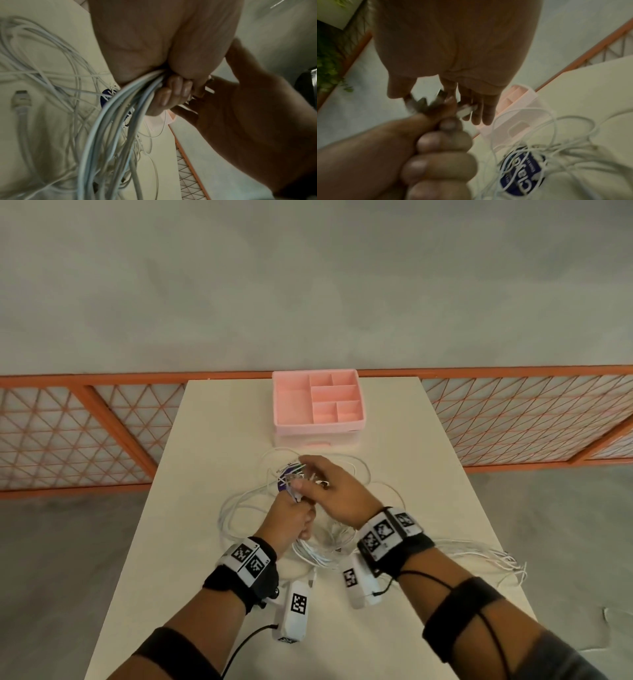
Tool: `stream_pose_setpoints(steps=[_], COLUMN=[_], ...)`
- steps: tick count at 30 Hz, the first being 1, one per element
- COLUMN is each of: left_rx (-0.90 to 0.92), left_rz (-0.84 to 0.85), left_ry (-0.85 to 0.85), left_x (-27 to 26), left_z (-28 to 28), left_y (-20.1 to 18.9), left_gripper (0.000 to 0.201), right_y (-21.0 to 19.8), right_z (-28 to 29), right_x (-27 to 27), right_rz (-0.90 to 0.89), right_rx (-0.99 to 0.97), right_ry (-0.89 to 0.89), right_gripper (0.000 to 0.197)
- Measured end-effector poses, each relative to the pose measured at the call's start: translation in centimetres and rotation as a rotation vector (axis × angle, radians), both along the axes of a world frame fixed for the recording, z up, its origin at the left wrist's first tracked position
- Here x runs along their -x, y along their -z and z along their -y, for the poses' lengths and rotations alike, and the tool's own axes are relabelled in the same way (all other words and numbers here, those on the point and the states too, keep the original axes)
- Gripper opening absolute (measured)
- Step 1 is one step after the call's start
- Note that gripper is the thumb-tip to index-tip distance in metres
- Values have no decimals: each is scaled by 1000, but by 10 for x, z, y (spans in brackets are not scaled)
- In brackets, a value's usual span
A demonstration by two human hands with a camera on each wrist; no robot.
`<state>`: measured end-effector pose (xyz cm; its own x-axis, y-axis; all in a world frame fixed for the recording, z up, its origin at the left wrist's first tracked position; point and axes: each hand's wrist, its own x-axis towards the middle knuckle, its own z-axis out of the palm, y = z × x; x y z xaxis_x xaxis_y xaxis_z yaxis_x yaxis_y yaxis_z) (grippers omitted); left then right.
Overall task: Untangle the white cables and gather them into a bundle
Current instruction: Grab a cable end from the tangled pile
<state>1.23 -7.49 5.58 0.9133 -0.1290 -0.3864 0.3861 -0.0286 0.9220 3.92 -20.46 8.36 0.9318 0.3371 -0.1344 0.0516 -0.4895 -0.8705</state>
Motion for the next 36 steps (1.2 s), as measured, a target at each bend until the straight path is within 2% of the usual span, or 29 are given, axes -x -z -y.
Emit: stream_pose_setpoints(steps=[2,5,6,9,11,13,15,17,22,25,27,28,29,31,33,35,36], left_rx=[-44,-75,-70,-29,-20,-55,-98,-130,-166,-175,-167,-145,-102,60,245,394,452], left_rz=[30,43,42,61,72,64,65,57,66,70,61,46,28,-8,-42,-88,-120], left_ry=[25,31,29,7,2,13,33,49,65,45,37,20,-8,-96,-200,-288,-321], left_x=[1,2,2,3,4,2,-1,-2,0,-1,0,0,0,-1,-4,-8,-10], left_z=[0,-5,-7,-7,-4,-1,-1,-3,1,2,-1,-3,-4,-7,-10,-12,-13], left_y=[-3,-3,-2,0,1,2,1,0,3,8,8,9,9,6,2,0,1], left_gripper=[29,36,37,28,21,23,23,27,27,24,20,19,19,18,12,14,18], right_y=[-1,-4,-4,-4,-7,-9,-9,-9,-7,-8,-9,-8,-6,1,15,34,41], right_z=[-17,-28,-29,-29,-28,-30,-32,-30,-23,-27,-24,-21,-18,-13,-11,-10,-10], right_x=[2,2,2,1,-1,-1,0,0,-2,0,2,3,4,10,19,29,34], right_rz=[3,42,67,123,68,55,153,219,230,245,182,135,108,54,-94,-236,-287], right_rx=[-2,-24,-7,42,49,98,151,164,199,267,240,171,90,-102,-189,-130,-81], right_ry=[1,39,62,198,235,163,80,34,1,-135,-206,-187,-129,15,44,-73,-131], right_gripper=[59,31,27,36,46,38,25,20,27,26,30,29,36,66,81,79,63])
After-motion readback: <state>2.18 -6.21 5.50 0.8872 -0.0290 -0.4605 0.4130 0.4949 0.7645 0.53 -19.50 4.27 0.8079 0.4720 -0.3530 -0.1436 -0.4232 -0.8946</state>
